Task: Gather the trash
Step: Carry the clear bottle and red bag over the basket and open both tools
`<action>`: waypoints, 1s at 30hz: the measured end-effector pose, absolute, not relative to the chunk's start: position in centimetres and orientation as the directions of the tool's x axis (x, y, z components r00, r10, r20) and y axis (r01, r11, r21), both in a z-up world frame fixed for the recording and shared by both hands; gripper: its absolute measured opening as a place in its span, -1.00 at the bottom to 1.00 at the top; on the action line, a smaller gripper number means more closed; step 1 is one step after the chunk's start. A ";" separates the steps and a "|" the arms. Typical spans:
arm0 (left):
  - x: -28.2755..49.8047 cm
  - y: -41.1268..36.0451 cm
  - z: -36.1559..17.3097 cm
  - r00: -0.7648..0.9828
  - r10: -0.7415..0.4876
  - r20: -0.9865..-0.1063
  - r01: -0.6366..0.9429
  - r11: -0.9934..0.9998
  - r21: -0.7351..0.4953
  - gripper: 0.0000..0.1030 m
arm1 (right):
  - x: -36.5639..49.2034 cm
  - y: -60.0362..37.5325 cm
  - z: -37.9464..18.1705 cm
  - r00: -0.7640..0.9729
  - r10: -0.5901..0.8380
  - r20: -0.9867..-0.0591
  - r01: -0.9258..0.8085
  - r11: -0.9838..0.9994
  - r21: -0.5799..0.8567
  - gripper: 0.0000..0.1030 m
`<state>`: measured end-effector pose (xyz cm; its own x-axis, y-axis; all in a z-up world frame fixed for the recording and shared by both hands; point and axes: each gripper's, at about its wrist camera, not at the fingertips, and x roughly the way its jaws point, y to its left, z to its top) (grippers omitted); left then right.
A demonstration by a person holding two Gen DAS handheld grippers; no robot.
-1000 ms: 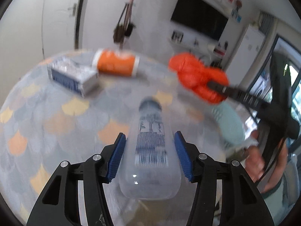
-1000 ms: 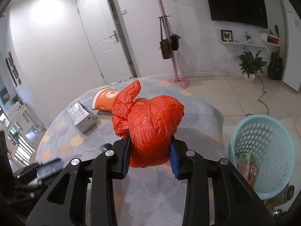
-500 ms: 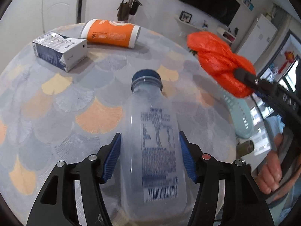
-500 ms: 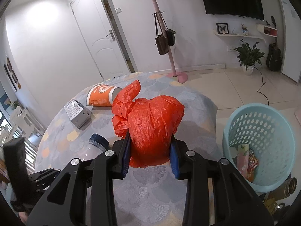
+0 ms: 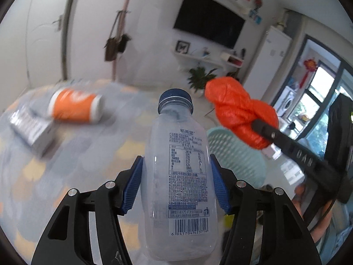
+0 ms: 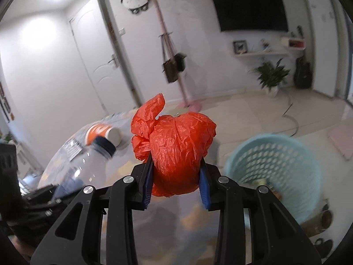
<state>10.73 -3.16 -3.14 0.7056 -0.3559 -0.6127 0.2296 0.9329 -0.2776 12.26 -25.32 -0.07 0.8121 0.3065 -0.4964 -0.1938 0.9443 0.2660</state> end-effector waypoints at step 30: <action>22.7 -20.6 -10.9 0.461 -0.561 -0.688 0.412 0.822 -0.394 0.16 | 18.1 -42.7 -11.0 0.629 0.073 -0.774 0.284 0.905 0.316 -0.29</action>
